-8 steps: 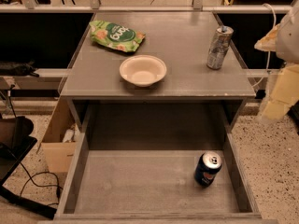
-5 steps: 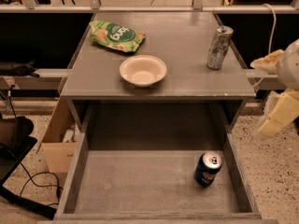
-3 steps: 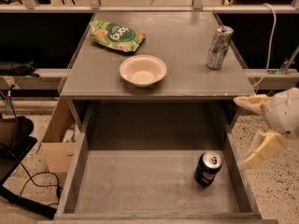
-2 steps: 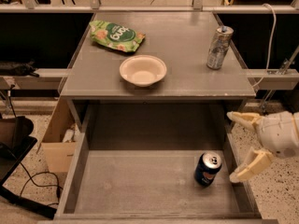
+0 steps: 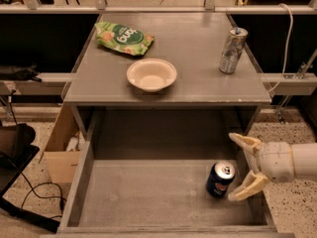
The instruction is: Pick pepsi can from top drawer and place on counter
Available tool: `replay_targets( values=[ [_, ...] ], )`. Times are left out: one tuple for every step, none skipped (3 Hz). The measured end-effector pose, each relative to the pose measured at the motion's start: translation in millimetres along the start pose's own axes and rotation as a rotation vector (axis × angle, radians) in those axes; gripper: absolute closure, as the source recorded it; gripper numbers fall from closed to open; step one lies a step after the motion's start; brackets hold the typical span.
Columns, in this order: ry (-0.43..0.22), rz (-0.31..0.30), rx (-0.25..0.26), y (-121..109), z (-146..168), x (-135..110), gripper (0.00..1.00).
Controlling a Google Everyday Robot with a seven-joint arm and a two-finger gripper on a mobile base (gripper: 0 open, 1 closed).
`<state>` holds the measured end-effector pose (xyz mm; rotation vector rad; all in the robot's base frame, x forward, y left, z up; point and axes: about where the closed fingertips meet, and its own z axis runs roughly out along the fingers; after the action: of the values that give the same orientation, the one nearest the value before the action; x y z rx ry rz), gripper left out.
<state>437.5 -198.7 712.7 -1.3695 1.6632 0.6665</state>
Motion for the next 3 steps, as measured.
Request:
replay_targets(
  values=[
    [-0.022,-0.003,-0.002,-5,11,17,0.00],
    [-0.036,0.004,-0.011,-2,21,29,0.00],
    [-0.033,0.016,-0.019,1,32,38,0.19]
  ],
)
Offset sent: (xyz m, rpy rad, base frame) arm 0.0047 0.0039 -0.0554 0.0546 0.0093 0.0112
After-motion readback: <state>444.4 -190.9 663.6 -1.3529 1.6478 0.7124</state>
